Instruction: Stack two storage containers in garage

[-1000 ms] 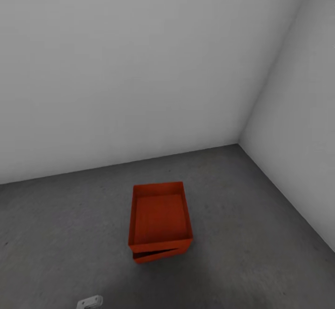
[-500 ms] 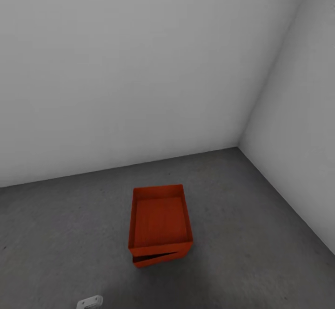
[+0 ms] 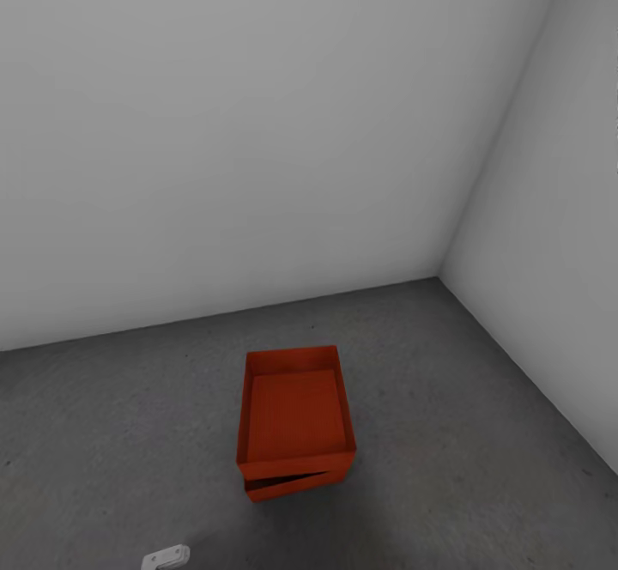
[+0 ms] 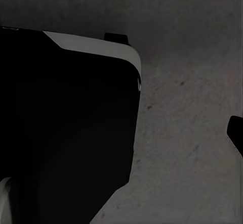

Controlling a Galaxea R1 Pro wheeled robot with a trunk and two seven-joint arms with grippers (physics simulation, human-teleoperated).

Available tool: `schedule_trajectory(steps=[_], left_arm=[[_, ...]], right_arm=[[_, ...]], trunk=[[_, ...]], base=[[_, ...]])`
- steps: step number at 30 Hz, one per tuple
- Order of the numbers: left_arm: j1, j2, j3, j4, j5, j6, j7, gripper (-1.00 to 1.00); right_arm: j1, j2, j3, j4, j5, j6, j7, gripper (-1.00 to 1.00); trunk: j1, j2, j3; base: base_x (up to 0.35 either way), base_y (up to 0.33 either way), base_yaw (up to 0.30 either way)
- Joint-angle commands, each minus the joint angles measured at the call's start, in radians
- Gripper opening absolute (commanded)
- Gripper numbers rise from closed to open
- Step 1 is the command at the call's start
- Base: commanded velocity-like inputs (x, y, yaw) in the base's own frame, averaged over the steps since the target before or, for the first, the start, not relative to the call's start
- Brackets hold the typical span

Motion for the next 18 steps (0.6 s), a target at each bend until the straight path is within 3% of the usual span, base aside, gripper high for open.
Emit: schedule_trajectory(steps=[1,14,18], left_arm=[[-0.001,0.0,-0.001,0.0,0.007,0.004,0.002,1.0],[-0.001,-0.001,-0.001,0.0,0.005,0.002,0.001,1.0],[0.03,-0.018,0.0,0.001,0.006,-0.005,-0.003,1.0]], right_arm=[[-0.001,0.001,0.008,0.003,-0.008,-0.006,-0.001,1.0],[0.025,0.002,0.009,0.003,-0.005,-0.009,-0.001,1.0],[0.026,0.002,0.008,0.003,-0.006,-0.009,-0.001,1.0]], trunk=[[0.0,-0.001,0.001],[0.0,-0.001,0.021],[0.0,-0.001,0.028]], base=[[0.0,0.0,0.0],[0.0,0.0,0.0],[0.0,0.0,0.0]])
